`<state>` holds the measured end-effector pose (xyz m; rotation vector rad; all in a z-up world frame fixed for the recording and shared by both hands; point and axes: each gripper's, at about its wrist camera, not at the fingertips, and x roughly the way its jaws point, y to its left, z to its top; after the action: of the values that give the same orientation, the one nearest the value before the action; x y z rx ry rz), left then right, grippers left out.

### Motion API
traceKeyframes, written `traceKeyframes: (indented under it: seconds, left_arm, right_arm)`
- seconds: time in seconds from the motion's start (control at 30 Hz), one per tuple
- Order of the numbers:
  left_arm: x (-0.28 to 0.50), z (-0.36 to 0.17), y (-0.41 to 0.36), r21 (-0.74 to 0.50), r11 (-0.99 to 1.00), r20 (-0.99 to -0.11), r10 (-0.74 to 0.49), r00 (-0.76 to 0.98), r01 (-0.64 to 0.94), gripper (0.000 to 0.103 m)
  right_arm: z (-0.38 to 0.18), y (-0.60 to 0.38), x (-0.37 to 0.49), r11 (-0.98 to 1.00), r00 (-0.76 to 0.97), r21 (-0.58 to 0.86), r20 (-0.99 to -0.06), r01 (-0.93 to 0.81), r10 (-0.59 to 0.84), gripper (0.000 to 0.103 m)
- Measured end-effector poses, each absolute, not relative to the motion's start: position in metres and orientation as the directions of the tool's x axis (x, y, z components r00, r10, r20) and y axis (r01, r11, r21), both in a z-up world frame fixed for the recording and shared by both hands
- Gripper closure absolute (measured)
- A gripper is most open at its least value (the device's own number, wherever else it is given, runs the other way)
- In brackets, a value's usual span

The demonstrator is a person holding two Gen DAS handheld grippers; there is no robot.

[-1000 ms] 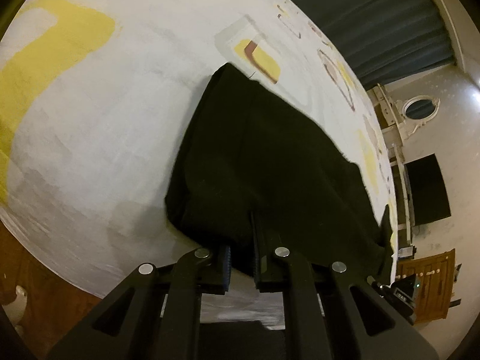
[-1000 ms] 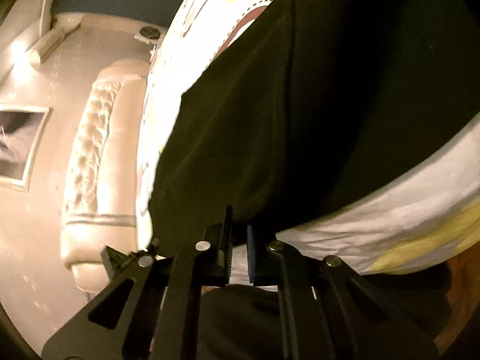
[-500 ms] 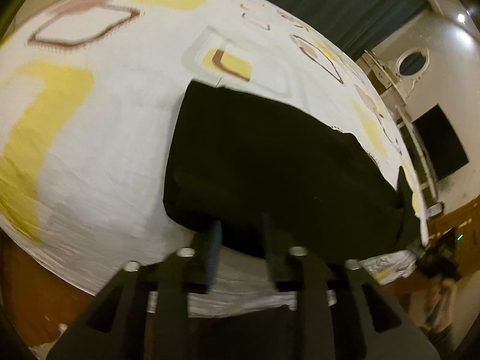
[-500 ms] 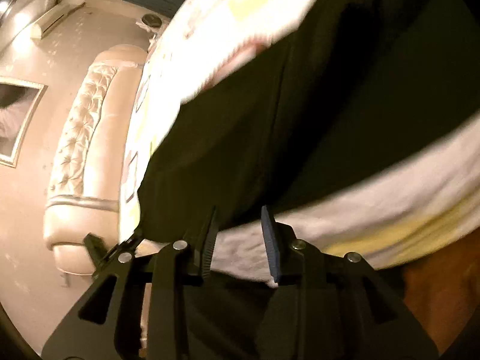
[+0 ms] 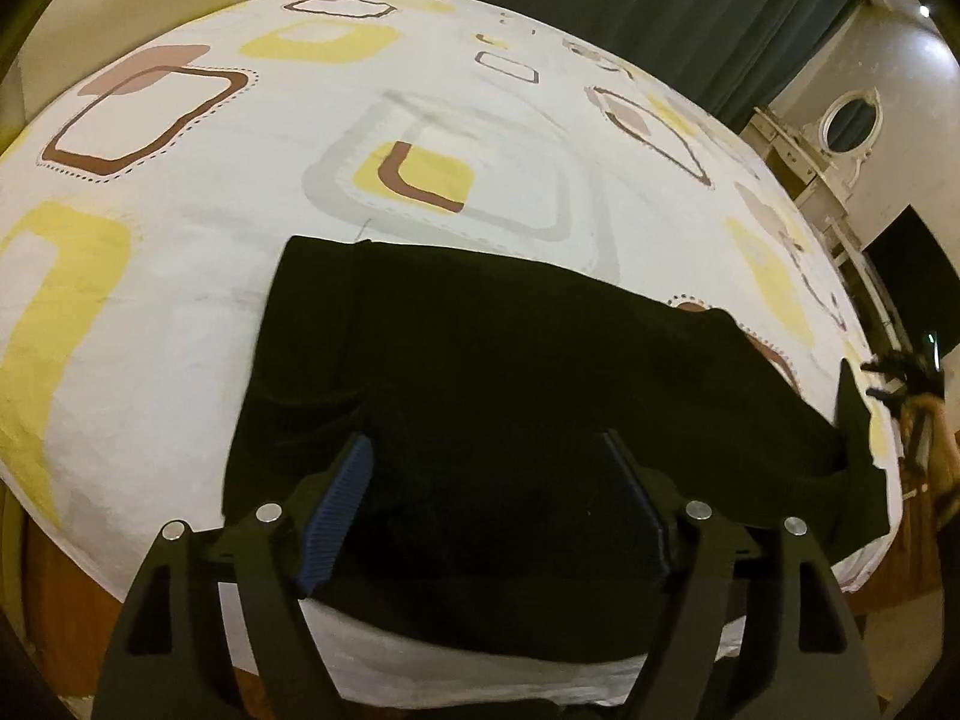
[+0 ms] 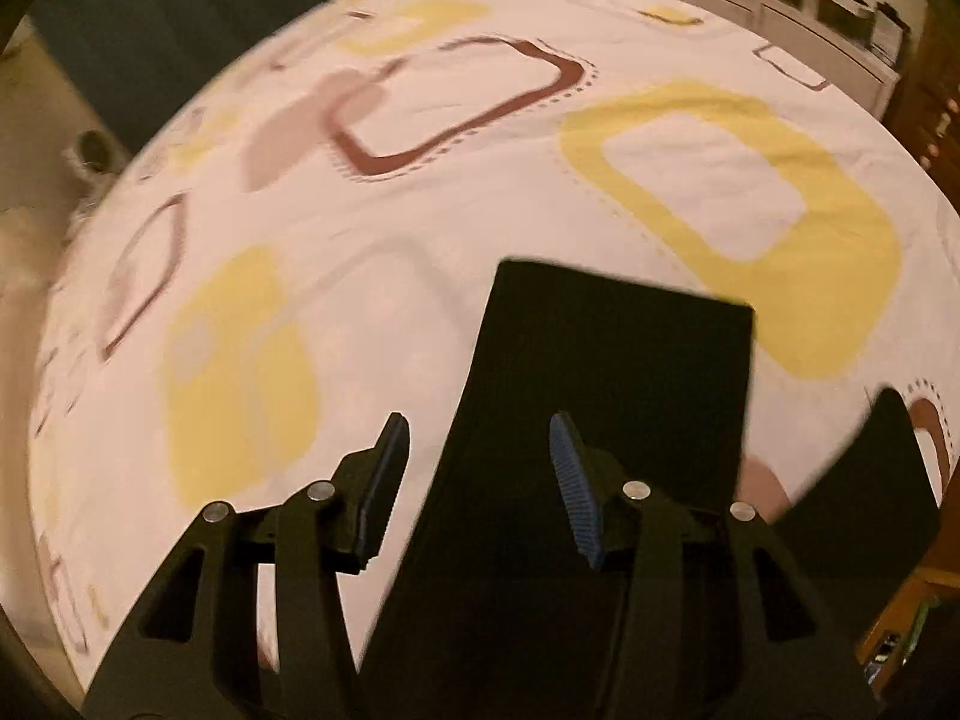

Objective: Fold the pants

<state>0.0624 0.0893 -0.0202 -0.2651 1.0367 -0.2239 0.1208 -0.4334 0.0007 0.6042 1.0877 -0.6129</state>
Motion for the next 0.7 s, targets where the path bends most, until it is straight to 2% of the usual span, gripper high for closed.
traceKeyframes:
  seconds: [0.3,0.43,0.57,0.7]
  left_arm:
    - [0.069,-0.031,0.084,-0.321,0.947,-0.825,-0.294,0.483,0.029,0.024]
    - [0.069,-0.032,0.079,-0.295,0.955,-0.830,-0.273,0.486,0.032,0.022]
    - [0.066,-0.031,0.077,-0.282,0.959,-0.830,-0.260,0.493,0.030,0.022]
    - [0.065,-0.031,0.080,-0.300,0.954,-0.826,-0.265,0.498,0.011,0.022]
  right_arm:
    - [-0.049,-0.454,0.163,0.673,0.183,-0.036,-0.950,0.739,-0.252,0.057]
    - [-0.045,-0.454,0.163,0.699,0.168,-0.082,-0.945,0.710,-0.281,0.093]
    - [-0.016,-0.461,0.144,0.700,0.302,0.068,-0.929,0.710,-0.216,0.094]
    - [0.041,-0.471,0.098,0.709,0.542,0.311,-0.832,0.633,-0.118,0.095]
